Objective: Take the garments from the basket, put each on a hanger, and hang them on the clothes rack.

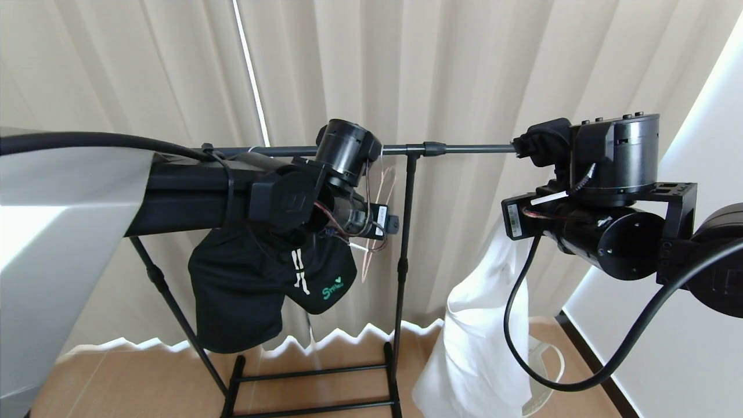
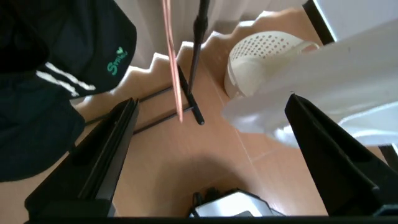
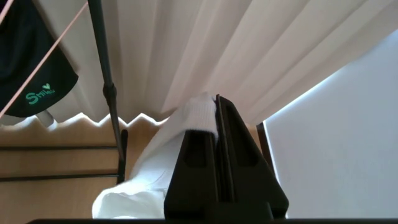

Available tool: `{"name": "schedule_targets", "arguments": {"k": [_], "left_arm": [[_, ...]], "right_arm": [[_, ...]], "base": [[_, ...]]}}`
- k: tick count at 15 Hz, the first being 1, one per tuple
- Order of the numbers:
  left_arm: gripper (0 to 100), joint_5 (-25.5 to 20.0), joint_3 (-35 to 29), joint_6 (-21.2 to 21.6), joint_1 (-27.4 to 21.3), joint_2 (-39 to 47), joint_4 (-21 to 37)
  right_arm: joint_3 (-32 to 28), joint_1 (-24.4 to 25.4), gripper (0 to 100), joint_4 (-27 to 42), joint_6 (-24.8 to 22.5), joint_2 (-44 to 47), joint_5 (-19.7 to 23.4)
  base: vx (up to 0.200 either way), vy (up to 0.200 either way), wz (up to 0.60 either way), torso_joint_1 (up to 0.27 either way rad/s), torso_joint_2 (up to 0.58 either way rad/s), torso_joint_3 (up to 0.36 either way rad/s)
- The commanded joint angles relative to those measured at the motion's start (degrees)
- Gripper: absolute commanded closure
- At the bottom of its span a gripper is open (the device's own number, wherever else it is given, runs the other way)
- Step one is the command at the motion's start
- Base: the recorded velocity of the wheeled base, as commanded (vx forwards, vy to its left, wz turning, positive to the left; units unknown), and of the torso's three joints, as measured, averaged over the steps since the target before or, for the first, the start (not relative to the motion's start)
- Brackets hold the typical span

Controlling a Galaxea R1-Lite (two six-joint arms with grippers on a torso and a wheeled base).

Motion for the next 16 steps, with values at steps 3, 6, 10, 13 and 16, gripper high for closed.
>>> {"name": "schedule_targets", "arguments": {"k": [3, 6, 10, 13, 16], "left_arm": [[0, 0.10, -12.45, 3.04, 2.82, 11.44, -0.14], [0, 0.01, -12.61, 6.90, 4.76, 17.06, -5.24], [0, -0.26, -12.61, 7.96, 6.25, 18.65, -11.48], [0, -0.61, -12.61, 8.13, 6.16, 19.70, -13.50], [0, -0.69, -12.61, 10.15, 5.99, 21.90, -17.02]], "right_arm": [[0.03, 0.01, 100, -0.23, -0.63, 0.46, 0.09], [0.03, 0.01, 100, -0.23, -0.63, 0.46, 0.18], [-0.23, 0.01, 100, -0.23, -0.63, 1.17, 0.35], [-0.32, 0.01, 100, -0.32, -0.63, 1.43, 0.35], [-0.14, 0.01, 100, -0.32, -0.63, 1.43, 0.18]], "base": [[0.000, 0.000, 0.00, 0.000, 0.00, 0.000], [0.000, 0.000, 0.00, 0.000, 0.00, 0.000], [0.000, 0.000, 0.00, 0.000, 0.00, 0.000], [0.000, 0.000, 0.00, 0.000, 0.00, 0.000], [0.000, 0.000, 0.00, 0.000, 0.00, 0.000]]}}
